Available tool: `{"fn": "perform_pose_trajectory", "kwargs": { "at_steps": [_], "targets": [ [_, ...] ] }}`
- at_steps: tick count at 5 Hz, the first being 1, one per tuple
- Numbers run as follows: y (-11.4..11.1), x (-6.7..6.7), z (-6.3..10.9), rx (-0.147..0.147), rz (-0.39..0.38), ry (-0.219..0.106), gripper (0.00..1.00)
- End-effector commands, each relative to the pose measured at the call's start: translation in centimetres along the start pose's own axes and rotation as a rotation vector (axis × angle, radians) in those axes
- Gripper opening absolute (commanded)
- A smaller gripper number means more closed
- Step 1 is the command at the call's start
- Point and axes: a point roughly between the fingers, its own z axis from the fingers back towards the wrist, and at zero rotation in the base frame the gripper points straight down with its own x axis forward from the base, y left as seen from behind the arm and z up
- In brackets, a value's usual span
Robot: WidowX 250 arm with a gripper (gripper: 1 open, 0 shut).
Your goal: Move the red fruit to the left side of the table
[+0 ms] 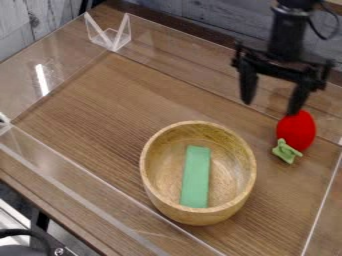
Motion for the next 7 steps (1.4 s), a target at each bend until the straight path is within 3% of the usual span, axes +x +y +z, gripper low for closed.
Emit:
{"fn": "perform_pose_trajectory", "kwargs": {
  "at_steps": [1, 2, 4, 7],
  "targets": [
    [-1.0, 1.8, 1.4, -0.040, -0.004, -0.076, 1.00],
    [-0.7, 2.6, 0.8, -0.045, -0.006, -0.072, 1.00],
    [-2.5, 2.6, 0.5, -0.041, -0.073, -0.060, 1.00],
    [-3.9, 2.9, -0.3, -0.018, -0.243, -0.034, 1.00]
  ]
}}
